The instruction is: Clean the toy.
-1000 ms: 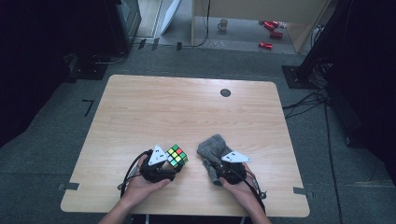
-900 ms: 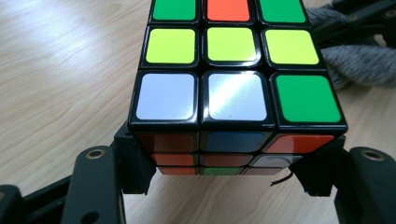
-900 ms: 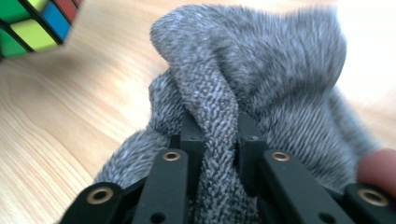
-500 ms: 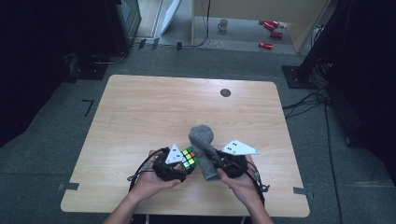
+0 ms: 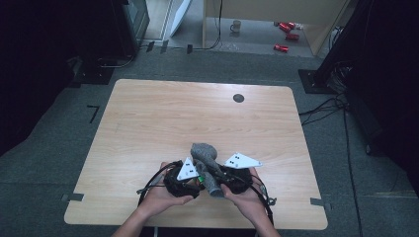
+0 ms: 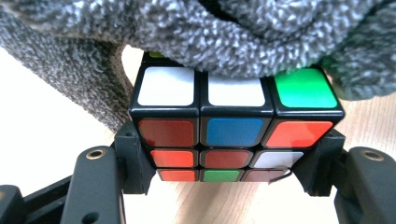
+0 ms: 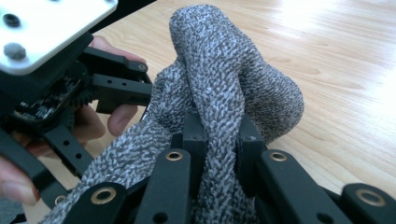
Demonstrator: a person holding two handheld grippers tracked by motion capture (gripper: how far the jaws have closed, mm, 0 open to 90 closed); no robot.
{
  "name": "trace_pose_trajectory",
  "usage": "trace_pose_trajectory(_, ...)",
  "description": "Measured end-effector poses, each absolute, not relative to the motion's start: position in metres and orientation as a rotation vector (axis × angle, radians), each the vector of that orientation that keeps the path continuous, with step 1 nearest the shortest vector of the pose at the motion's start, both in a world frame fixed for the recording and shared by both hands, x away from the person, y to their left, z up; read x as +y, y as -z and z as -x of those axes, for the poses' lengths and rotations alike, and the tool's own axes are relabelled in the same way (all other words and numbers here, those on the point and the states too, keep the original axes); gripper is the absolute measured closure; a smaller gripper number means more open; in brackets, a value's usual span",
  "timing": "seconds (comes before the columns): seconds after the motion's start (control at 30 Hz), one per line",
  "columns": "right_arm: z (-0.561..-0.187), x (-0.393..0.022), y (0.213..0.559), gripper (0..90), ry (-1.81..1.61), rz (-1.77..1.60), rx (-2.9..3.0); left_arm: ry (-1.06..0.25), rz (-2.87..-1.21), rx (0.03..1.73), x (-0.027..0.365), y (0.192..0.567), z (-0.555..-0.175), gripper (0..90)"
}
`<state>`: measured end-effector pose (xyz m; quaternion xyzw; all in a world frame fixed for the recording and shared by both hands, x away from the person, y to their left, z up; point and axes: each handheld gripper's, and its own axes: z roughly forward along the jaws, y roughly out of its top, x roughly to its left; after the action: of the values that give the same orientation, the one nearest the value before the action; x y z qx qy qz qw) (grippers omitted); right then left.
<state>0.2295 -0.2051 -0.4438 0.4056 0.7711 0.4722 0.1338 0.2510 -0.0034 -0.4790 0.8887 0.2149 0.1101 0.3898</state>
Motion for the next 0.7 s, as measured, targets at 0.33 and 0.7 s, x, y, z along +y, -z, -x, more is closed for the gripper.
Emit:
trace_pose_trajectory(0.33,-0.222,-0.195,0.432,79.2,-1.358,-1.226,2.137,-0.306,-2.232,0.554,-0.004,0.467,-0.247,35.4)
trace_pose_trajectory(0.7,-0.22,-0.196,0.435,80.3,-1.422,-1.225,2.121,-0.302,-2.229,0.546,-0.002,0.468,-0.248,35.4)
